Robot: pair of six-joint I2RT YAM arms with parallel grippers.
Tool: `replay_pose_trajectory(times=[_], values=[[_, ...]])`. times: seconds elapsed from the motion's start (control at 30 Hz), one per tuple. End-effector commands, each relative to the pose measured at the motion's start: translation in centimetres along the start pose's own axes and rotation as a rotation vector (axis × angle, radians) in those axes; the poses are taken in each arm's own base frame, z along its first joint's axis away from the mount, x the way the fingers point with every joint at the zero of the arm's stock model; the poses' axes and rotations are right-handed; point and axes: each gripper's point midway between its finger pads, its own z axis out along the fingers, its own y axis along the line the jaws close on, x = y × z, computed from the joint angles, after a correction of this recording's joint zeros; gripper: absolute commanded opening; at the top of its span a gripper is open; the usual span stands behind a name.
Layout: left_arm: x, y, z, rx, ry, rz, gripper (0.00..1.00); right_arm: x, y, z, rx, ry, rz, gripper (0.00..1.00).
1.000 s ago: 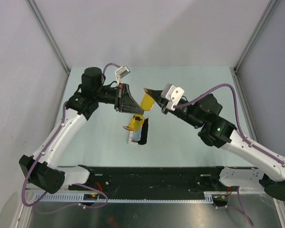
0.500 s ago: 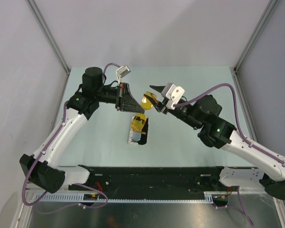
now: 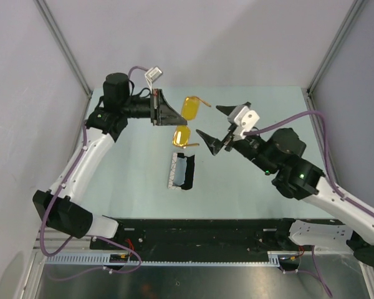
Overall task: Organize the sunglasses
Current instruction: Fold the right temple of the sunglasses with the sunglasses.
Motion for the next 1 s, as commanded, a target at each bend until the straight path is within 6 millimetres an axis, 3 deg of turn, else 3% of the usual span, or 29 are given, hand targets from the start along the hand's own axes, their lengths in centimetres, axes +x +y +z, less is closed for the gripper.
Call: replay_pose_trajectory(times=[0.0, 0.1, 0.2, 0.23, 0.27, 0.33, 0.4, 0.43, 0.47, 0.53, 0.57, 0.6, 0.73, 0.97], values=[[-3.1, -1.5, -1.0, -0.002, -0.067, 0.086, 0.01, -1.8, -3.1, -3.2, 0.131, 0.015, 0.086, 0.83], [-3.1, -1.9, -1.1, 0.003, -0.069, 0.116, 0.01, -0.9, -4.9, -4.3, 0.218, 0.025, 0.128, 0.75], [-2.5, -1.8, -1.2, 0.01, -0.057, 0.125, 0.0, -1.2, -7.3, -3.9, 0.296, -0.031, 0.239, 0.58], [-2.1, -2.2, -1.3, 0.021, -0.049, 0.143, 0.0, -1.6, -7.8, -3.2, 0.301, -0.072, 0.317, 0.4], [-1.8, -2.0, -1.3, 0.02, -0.046, 0.143, 0.0, -2.4, -8.8, -2.8, 0.292, -0.126, 0.329, 0.3], [-1.1, -2.6, -1.5, 0.034, -0.037, 0.17, 0.0, -3.2, -8.9, -1.9, 0.241, -0.18, 0.405, 0.14], [0.0, -3.1, -1.2, 0.059, -0.01, 0.178, 0.0, -3.3, -7.5, 0.1, 0.122, -0.189, 0.454, 0.1], [0.6, -3.5, -1.2, 0.07, -0.001, 0.189, 0.0, -5.0, -7.1, 0.5, 0.071, -0.215, 0.449, 0.07], [1.1, -3.8, -0.9, 0.083, 0.012, 0.195, 0.0, -3.4, -4.9, 2.1, -0.039, -0.145, 0.456, 0.06], [1.7, -3.7, -0.8, 0.087, 0.023, 0.191, 0.0, -4.3, -3.6, 3.2, -0.119, -0.124, 0.454, 0.0], [2.0, -4.0, -0.7, 0.093, 0.027, 0.197, 0.0, -2.7, -2.6, 4.1, -0.154, -0.064, 0.464, 0.0], [2.2, -3.9, -0.7, 0.093, 0.03, 0.195, 0.0, -2.6, -2.0, 4.5, -0.173, -0.053, 0.47, 0.0], [2.3, -3.5, -0.7, 0.082, 0.026, 0.188, 0.0, -2.6, -1.6, 4.8, -0.184, -0.047, 0.486, 0.0], [0.4, -3.0, -0.3, 0.037, -0.018, 0.175, 0.0, -2.1, -0.7, 3.8, -0.202, -0.013, 0.497, 0.0]])
